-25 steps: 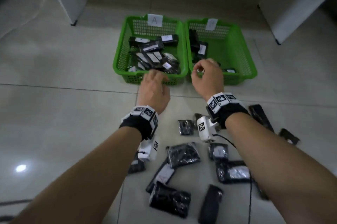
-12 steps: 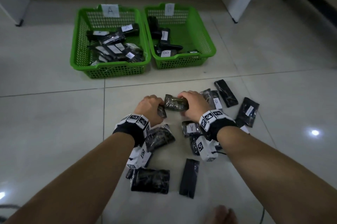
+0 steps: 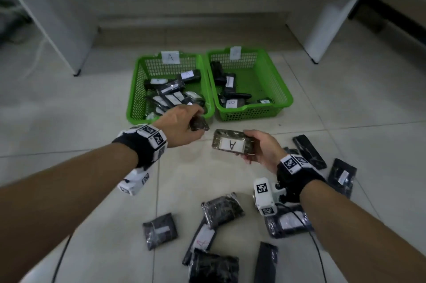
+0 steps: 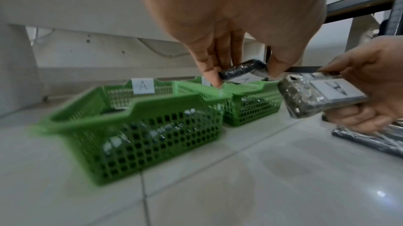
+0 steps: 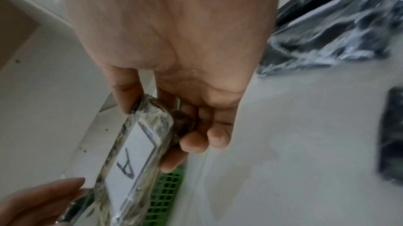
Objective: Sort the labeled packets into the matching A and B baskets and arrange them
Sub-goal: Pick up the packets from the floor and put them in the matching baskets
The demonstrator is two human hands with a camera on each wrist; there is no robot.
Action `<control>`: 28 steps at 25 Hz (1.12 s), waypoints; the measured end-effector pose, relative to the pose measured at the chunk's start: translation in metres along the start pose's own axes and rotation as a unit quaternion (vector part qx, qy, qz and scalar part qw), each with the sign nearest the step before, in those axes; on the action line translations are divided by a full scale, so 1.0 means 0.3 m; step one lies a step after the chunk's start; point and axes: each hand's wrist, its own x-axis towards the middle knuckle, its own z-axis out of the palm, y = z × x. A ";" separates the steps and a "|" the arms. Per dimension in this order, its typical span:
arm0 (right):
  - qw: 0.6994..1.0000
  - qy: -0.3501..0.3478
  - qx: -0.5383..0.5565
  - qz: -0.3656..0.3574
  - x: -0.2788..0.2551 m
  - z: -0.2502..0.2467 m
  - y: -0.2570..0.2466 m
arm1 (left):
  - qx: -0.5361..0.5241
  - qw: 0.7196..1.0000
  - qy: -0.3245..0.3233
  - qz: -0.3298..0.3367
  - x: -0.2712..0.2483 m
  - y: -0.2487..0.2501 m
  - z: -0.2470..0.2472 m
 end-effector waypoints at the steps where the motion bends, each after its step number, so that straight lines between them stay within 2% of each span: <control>1: 0.999 -0.033 0.029 -0.005 -0.002 0.043 -0.036 | 0.006 1.000 0.009 -0.010 0.006 -0.022 -0.067; 3: 0.993 -0.088 0.071 -0.017 -0.001 0.127 -0.107 | -0.054 0.995 0.029 -0.079 0.015 -0.074 -0.170; 4: 0.989 -0.113 0.092 -0.020 0.006 0.165 -0.133 | -0.120 0.983 0.029 -0.133 0.016 -0.103 -0.209; 5: 0.984 -0.135 0.114 -0.027 0.019 0.212 -0.166 | -0.202 0.962 0.029 -0.184 0.017 -0.138 -0.253; 7: 0.975 -0.158 0.151 -0.040 0.040 0.285 -0.211 | -0.356 0.899 0.049 -0.249 -0.003 -0.194 -0.317; 10: 0.971 -0.186 0.137 -0.057 0.066 0.376 -0.268 | -0.432 0.845 0.106 -0.298 -0.057 -0.253 -0.390; 12: 0.980 -0.166 0.083 -0.065 0.101 0.403 -0.299 | -0.439 0.832 0.118 -0.317 -0.065 -0.286 -0.423; 14: 0.992 -0.100 -0.017 -0.079 0.148 0.426 -0.322 | -0.405 0.848 0.115 -0.323 -0.069 -0.327 -0.467; 16: 0.989 -0.020 -0.104 -0.101 0.199 0.465 -0.341 | -0.315 0.888 0.114 -0.314 -0.071 -0.376 -0.511; 18: 0.979 0.056 -0.155 -0.122 0.248 0.498 -0.352 | -0.230 0.924 0.120 -0.280 -0.064 -0.394 -0.521; 20: 0.951 0.113 -0.245 -0.148 0.326 0.531 -0.358 | -0.199 0.938 0.149 -0.242 -0.026 -0.423 -0.498; 22: 0.920 0.142 -0.319 -0.179 0.406 0.548 -0.360 | -0.206 0.939 0.167 -0.218 0.049 -0.464 -0.428; 24: 0.905 0.152 -0.343 -0.202 0.472 0.561 -0.358 | -0.223 0.937 0.153 -0.219 0.142 -0.521 -0.335; 28: 0.891 0.150 -0.395 -0.164 0.580 0.566 -0.324 | -0.202 0.951 0.076 -0.221 0.317 -0.599 -0.162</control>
